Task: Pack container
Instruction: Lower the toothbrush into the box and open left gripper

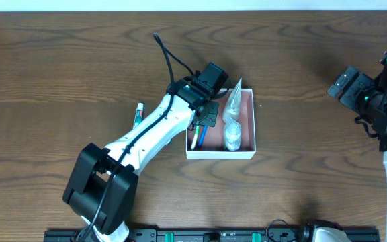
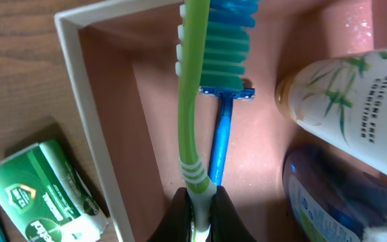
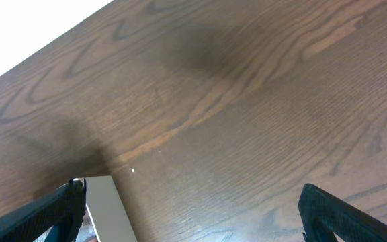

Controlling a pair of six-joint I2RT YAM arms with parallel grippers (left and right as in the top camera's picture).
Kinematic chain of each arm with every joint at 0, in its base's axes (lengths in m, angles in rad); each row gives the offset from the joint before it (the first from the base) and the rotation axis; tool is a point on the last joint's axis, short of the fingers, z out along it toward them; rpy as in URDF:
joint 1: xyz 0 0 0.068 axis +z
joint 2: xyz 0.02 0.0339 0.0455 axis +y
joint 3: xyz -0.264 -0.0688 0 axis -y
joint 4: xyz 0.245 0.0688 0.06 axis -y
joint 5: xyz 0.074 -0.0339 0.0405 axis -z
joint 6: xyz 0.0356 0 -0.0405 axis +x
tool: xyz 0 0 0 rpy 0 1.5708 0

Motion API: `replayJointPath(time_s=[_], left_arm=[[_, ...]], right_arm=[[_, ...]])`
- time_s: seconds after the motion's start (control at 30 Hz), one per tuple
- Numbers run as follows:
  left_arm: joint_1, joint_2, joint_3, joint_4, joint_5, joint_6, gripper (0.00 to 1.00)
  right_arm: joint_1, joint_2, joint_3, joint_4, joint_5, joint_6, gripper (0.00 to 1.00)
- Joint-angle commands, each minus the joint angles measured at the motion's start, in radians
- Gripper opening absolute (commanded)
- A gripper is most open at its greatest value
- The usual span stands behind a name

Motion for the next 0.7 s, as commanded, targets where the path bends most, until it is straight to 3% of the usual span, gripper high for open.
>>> replayJointPath(time_s=[0.0,0.27,0.43,0.67], left_arm=[[-0.001,0.000,-0.005,-0.021,-0.020,-0.084,0.06],[-0.002,0.001,-0.005,-0.042,-0.021,-0.086,0.07],[0.000,0.005,-0.005,-0.032,-0.030,-0.075,0.17],[0.006,-0.012,0.050,-0.039,-0.050,-0.031,0.17]], right_arm=[[-0.005,-0.003,0.003,-0.001,0.000,0.011,0.99],[-0.005,-0.003,0.003,-0.001,0.000,0.011,0.99],[-0.005,-0.003,0.003,-0.001,0.000,0.011,0.99],[-0.005,-0.003,0.003,-0.001,0.000,0.011,0.99]])
